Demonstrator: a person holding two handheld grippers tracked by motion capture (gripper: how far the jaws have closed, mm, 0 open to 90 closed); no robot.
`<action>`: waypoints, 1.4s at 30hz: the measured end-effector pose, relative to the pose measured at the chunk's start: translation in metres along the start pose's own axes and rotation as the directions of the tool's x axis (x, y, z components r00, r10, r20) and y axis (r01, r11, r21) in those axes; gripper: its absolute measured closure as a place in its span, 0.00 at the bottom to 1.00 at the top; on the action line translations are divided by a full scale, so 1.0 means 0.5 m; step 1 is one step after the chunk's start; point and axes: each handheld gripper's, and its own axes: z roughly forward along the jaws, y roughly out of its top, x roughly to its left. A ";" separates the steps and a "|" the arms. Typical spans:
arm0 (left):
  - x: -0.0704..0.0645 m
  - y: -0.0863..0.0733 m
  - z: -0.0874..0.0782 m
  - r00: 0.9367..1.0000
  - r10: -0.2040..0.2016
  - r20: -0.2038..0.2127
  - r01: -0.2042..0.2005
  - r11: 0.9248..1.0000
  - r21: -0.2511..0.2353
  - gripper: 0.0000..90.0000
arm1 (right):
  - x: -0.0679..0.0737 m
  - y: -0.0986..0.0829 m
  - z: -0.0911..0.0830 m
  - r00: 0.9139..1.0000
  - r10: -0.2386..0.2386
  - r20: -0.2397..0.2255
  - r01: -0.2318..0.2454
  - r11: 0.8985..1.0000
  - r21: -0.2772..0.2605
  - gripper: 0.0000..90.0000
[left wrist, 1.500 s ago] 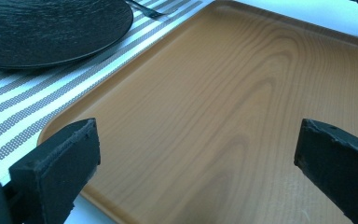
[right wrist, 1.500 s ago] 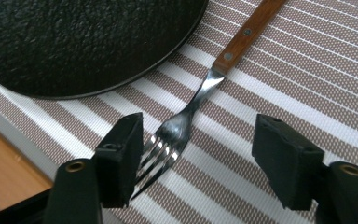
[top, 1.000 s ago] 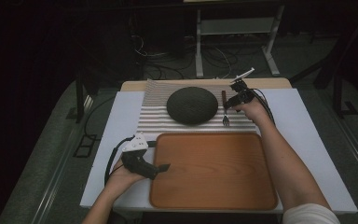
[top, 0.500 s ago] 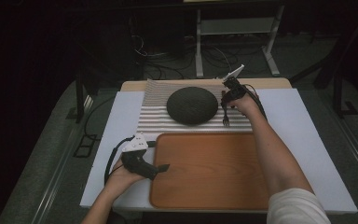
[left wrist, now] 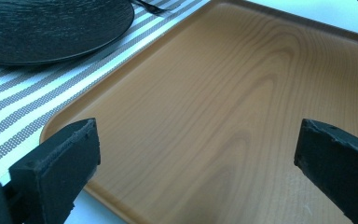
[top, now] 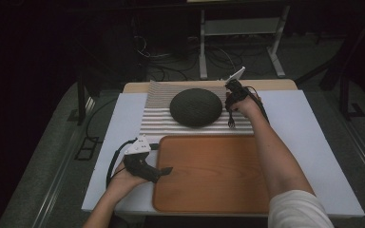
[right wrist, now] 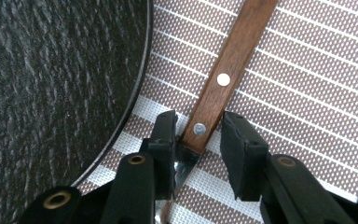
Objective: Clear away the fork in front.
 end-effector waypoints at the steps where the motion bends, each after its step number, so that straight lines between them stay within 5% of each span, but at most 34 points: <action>1: 0.000 0.000 0.000 1.000 0.000 0.000 0.000 1.000 0.000 0.00 | 0.001 0.000 0.000 1.000 -0.002 0.004 0.002 1.000 0.003 0.75; 13: 0.000 0.000 0.001 1.000 0.002 0.004 -0.002 1.000 0.005 0.00 | 0.002 0.001 -0.001 0.999 -0.028 0.035 0.027 0.999 0.021 0.85; 21: 0.000 0.000 0.002 1.000 0.001 0.005 -0.001 1.000 0.006 0.00 | -0.015 -0.012 -0.009 1.000 -0.005 -0.009 0.005 1.000 -0.010 0.86; 34: -0.001 0.000 0.003 1.000 0.003 0.001 -0.003 1.000 0.010 0.00 | -0.045 -0.056 -0.093 0.996 -0.017 -0.088 0.005 0.991 -0.134 0.86; 42: 0.000 -0.001 0.004 1.000 0.002 0.000 -0.002 1.000 0.010 0.00 | -0.040 -0.099 -0.175 0.985 -0.080 -0.152 0.041 0.969 -0.244 0.86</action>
